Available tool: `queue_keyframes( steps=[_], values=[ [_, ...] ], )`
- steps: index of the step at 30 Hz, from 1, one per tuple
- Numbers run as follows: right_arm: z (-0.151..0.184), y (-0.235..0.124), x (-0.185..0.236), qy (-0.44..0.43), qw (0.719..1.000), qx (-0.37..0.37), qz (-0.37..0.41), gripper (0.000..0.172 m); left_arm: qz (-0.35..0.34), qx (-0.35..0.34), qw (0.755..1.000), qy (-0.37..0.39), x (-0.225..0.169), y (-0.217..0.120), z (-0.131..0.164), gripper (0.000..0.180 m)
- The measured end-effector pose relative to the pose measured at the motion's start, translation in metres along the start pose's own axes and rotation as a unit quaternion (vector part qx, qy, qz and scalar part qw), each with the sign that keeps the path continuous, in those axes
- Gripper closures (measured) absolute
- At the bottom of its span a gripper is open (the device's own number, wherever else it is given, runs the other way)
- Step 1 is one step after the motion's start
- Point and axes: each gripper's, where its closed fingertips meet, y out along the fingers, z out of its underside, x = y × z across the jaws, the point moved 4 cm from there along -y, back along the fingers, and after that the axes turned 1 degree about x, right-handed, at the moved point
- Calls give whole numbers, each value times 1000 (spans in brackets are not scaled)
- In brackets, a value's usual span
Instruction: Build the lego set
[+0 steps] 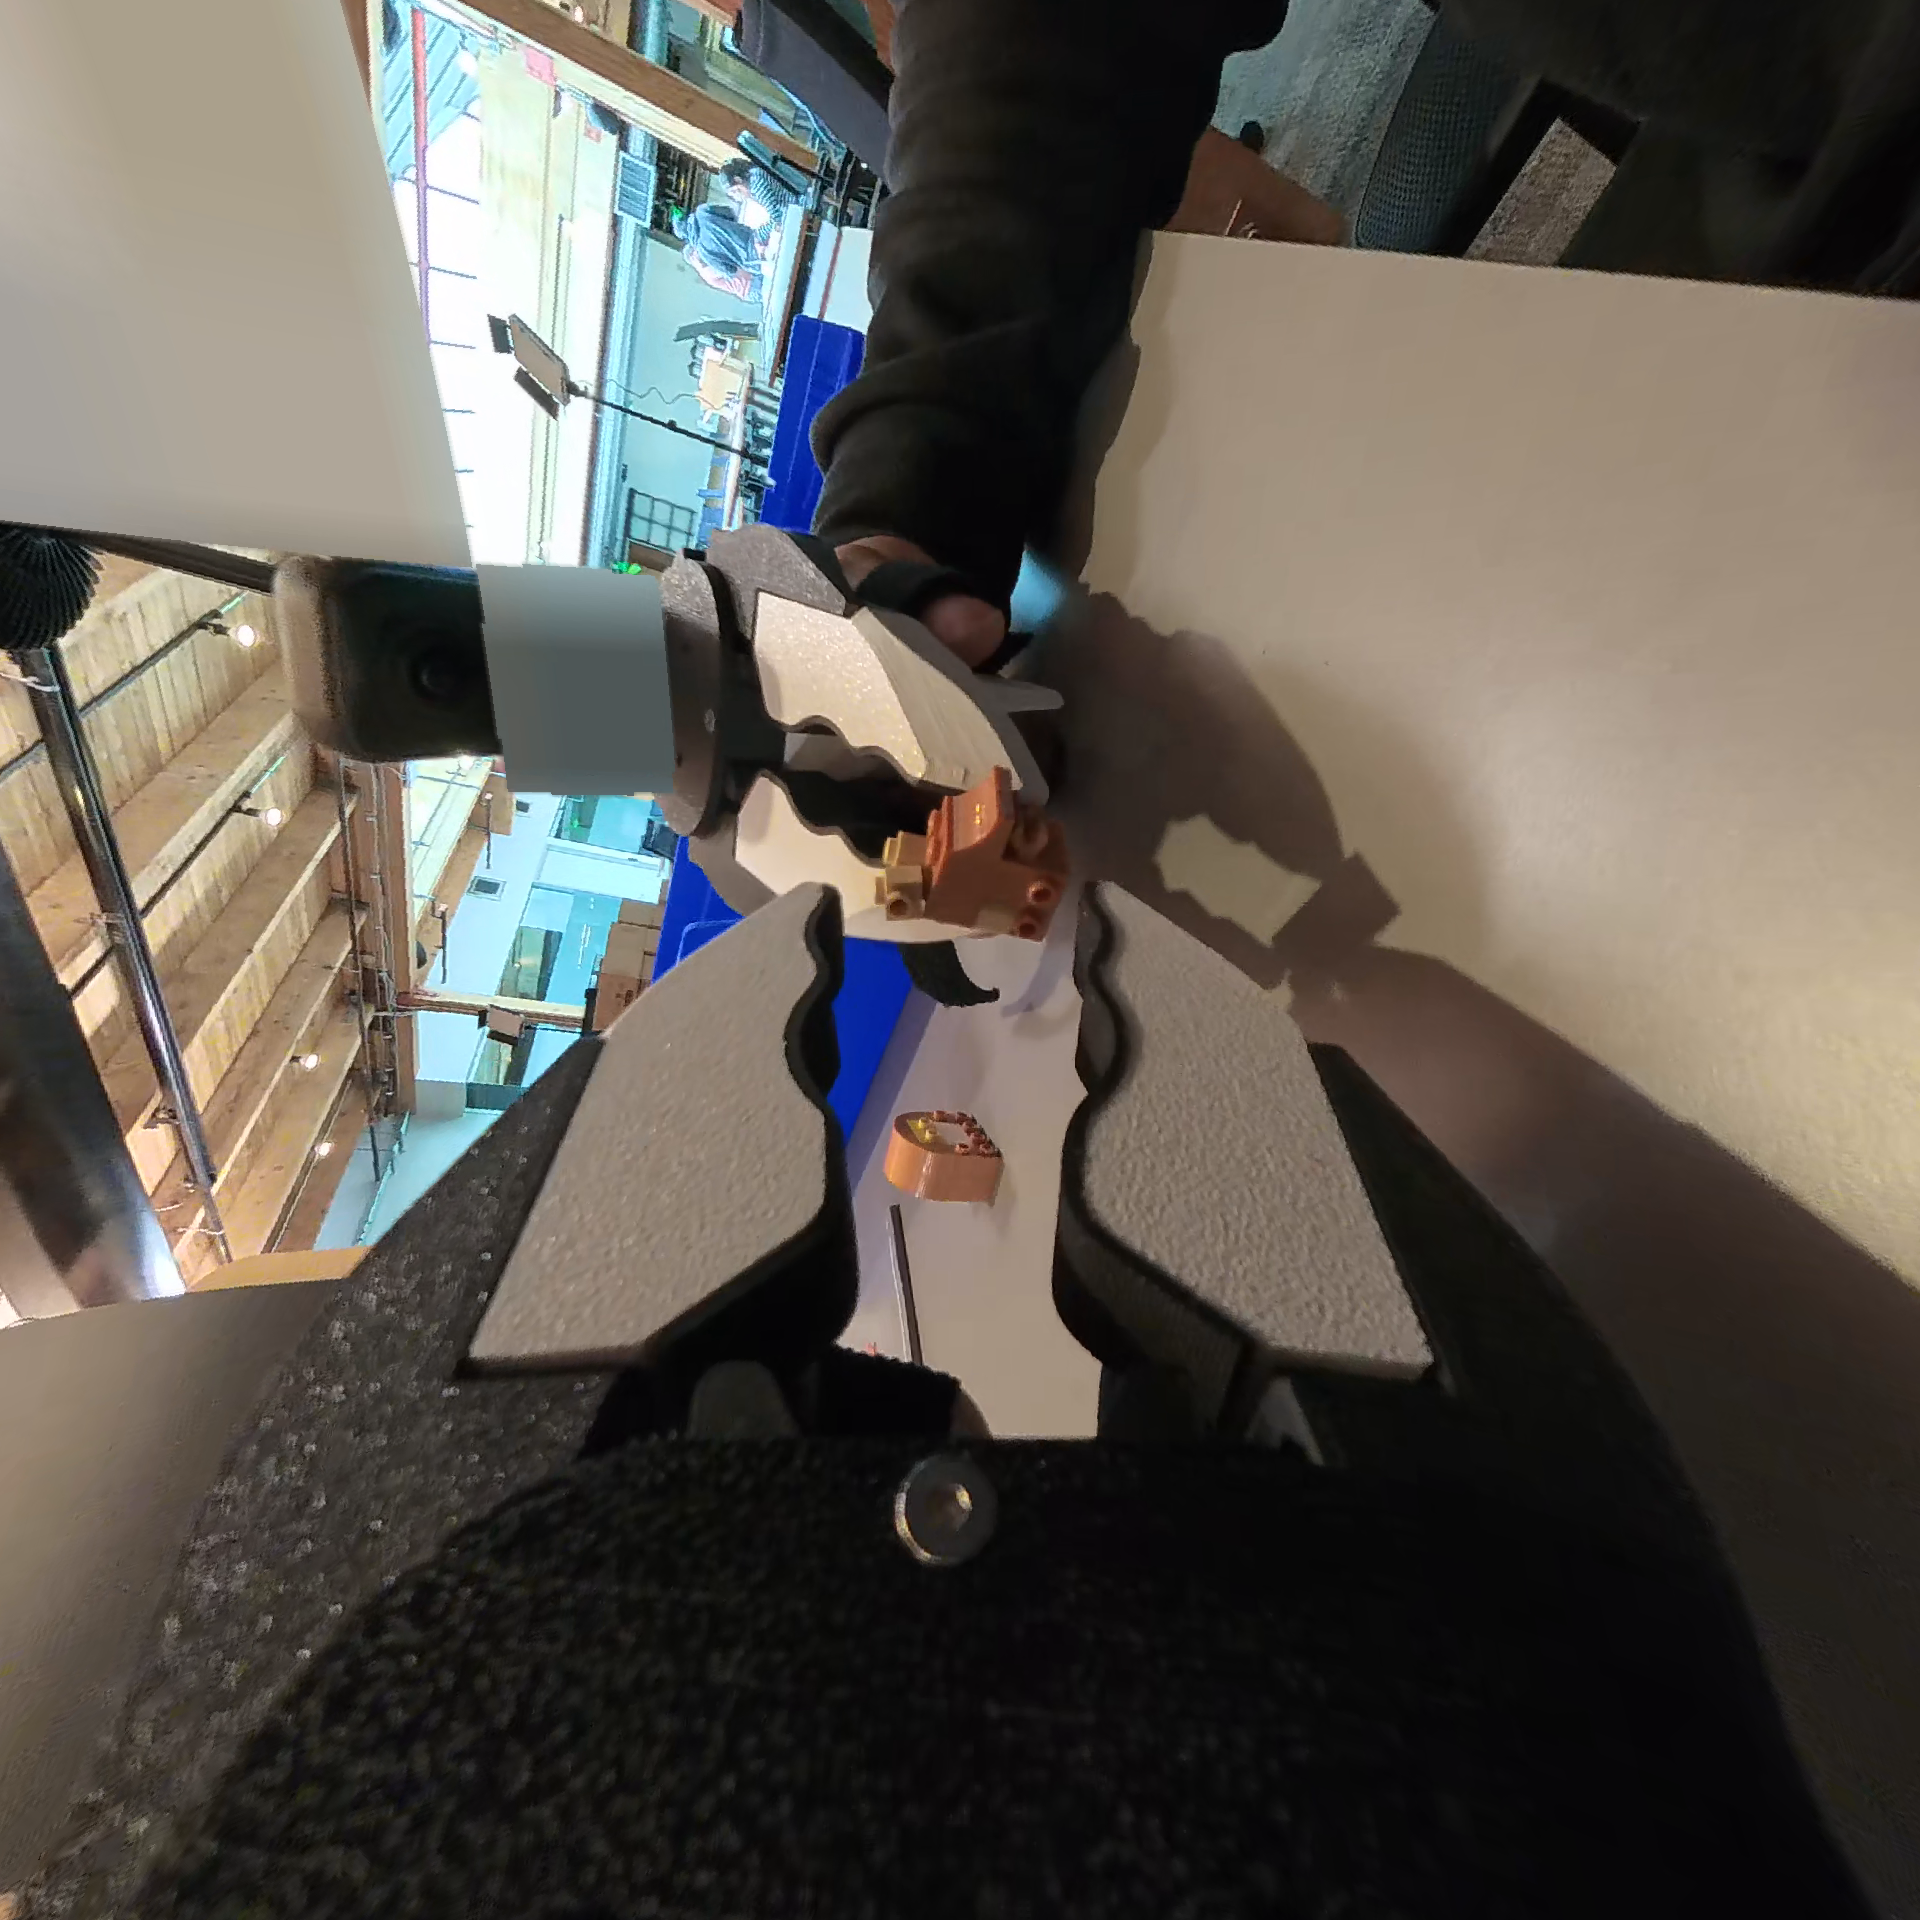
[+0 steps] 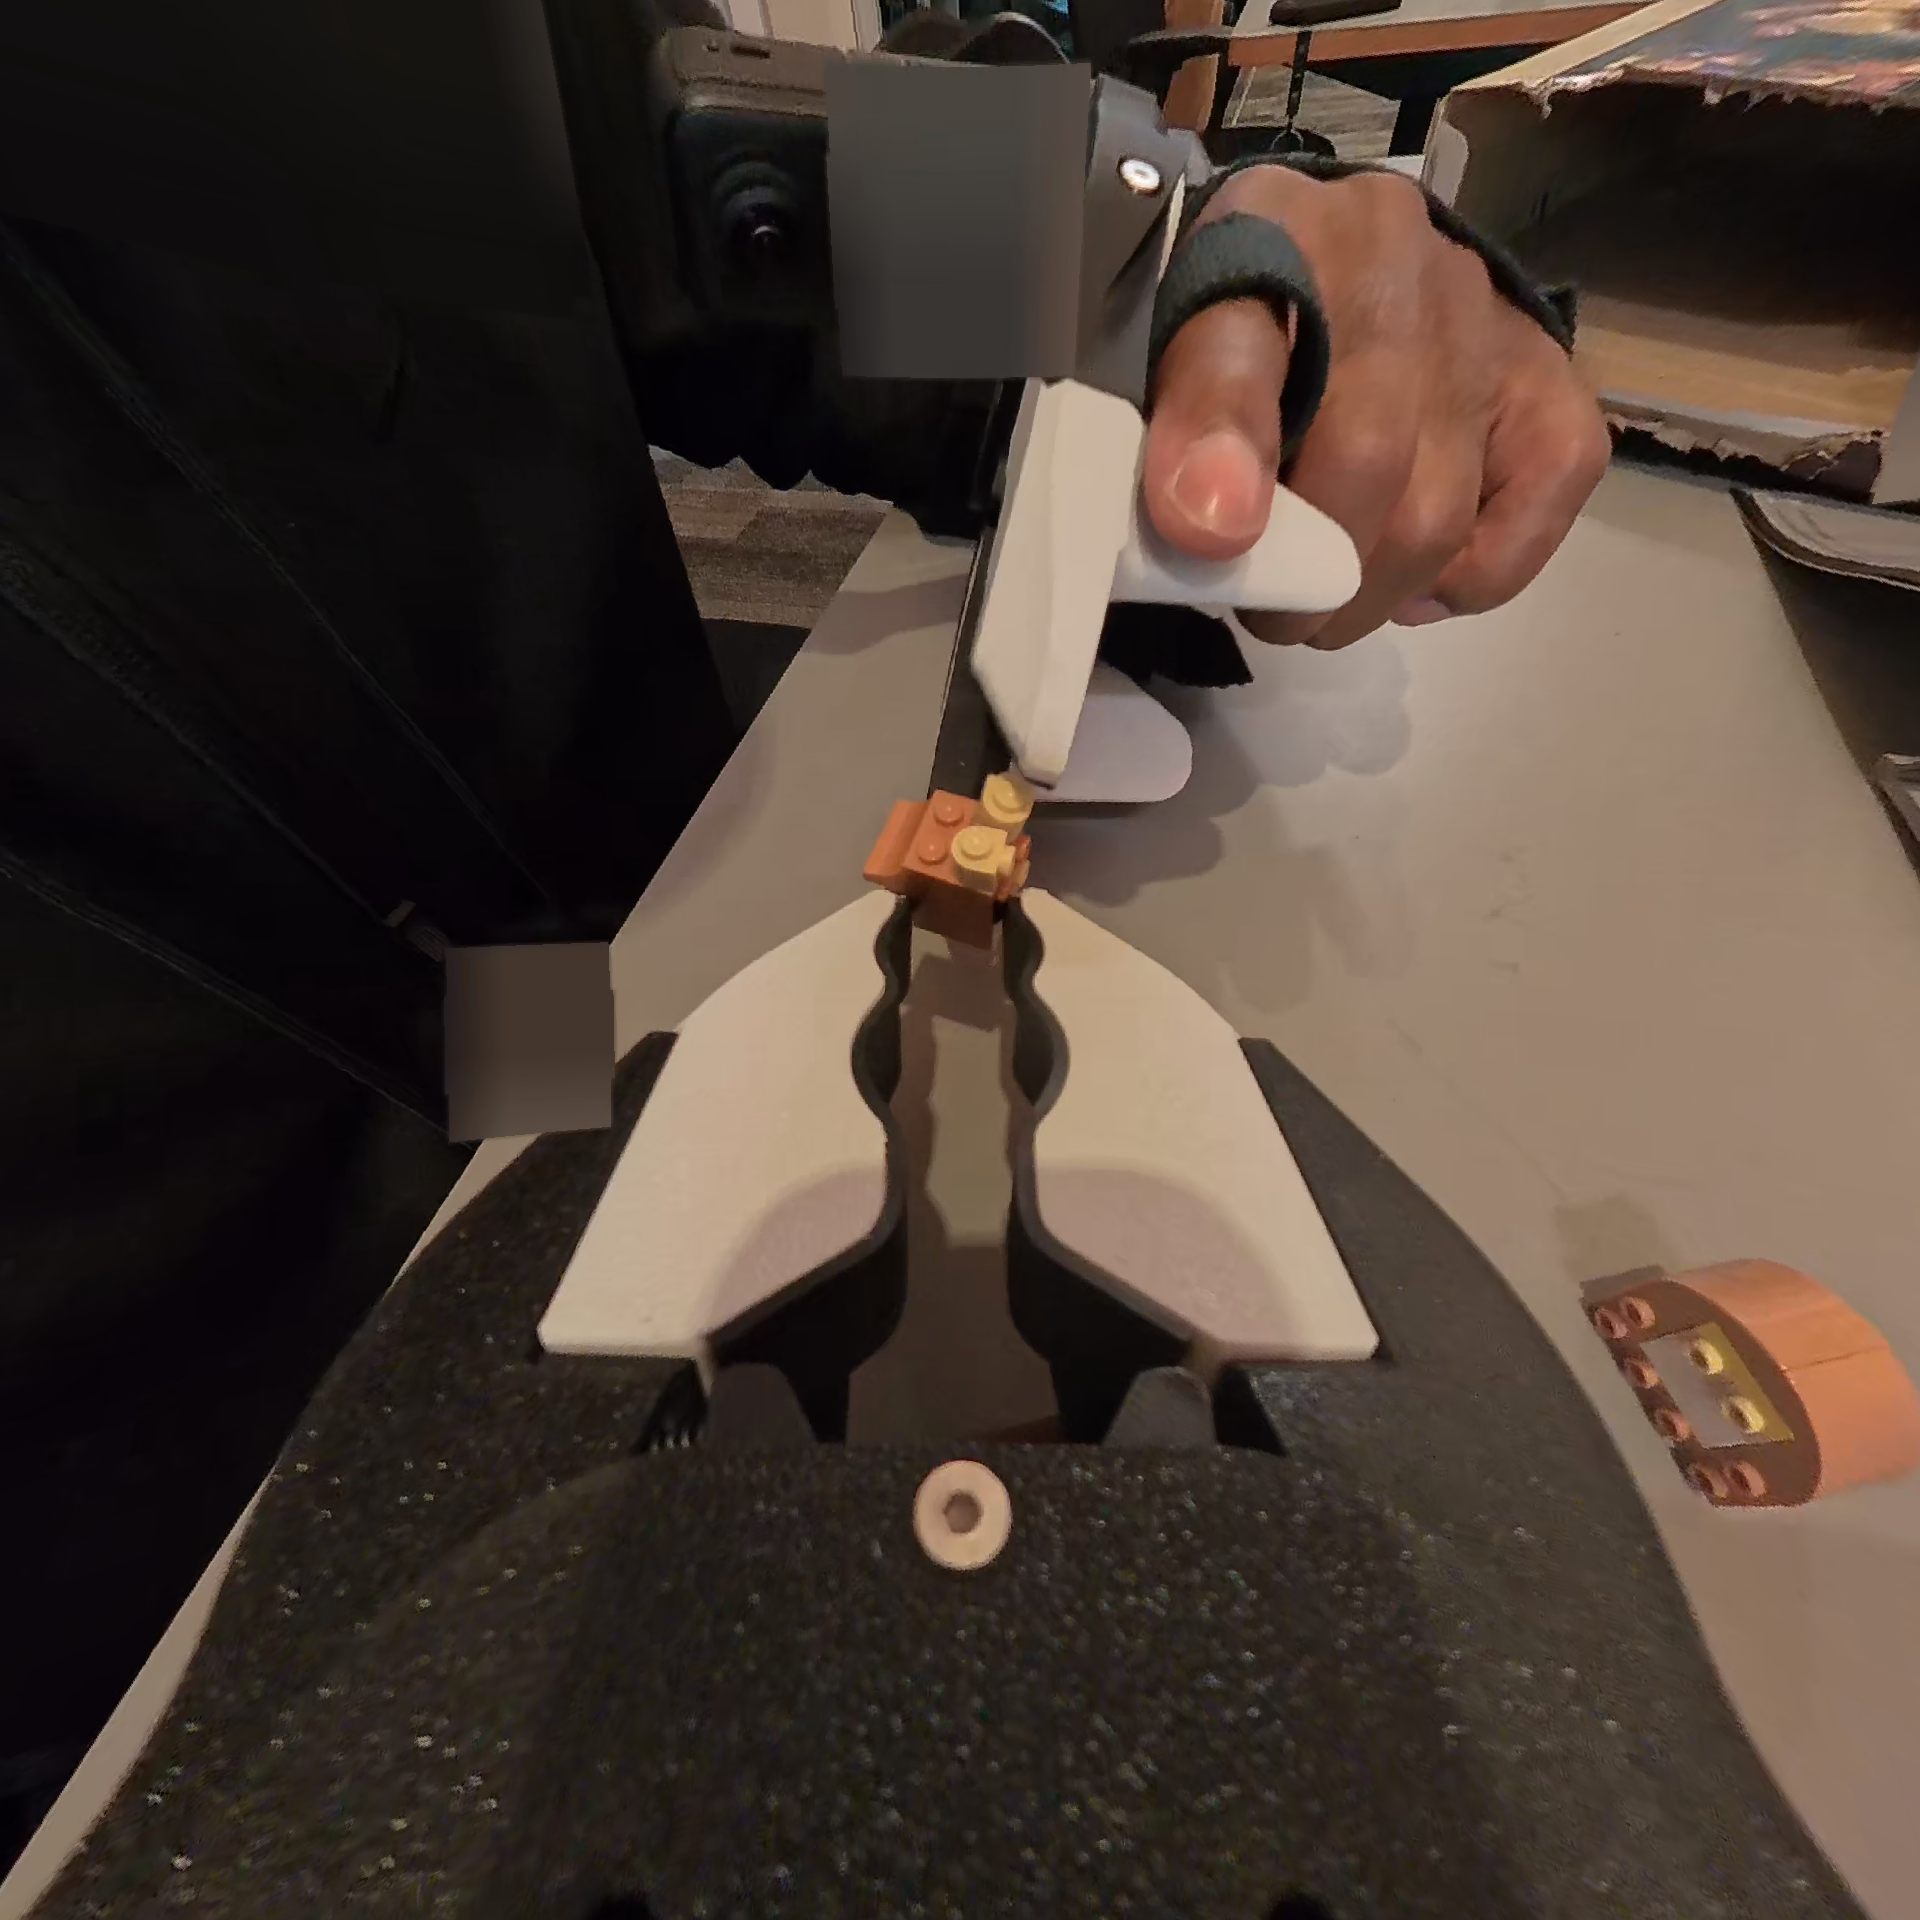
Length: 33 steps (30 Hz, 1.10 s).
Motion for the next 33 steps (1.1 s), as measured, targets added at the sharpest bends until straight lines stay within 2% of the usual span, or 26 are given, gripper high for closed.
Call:
queue_keyframes(
  steps=[13,24,33],
  values=[
    [-1,-1,-4,23,1000,-6,2,155,-13,6,1000,19,0,4,2,145],
    [-1,0,-3,20,1000,-7,-2,155,-8,-6,1000,-13,0,4,2,145],
    [-2,1,-3,22,1000,-3,-8,155,-11,-1,1000,11,-2,3,1,146]
  ],
)
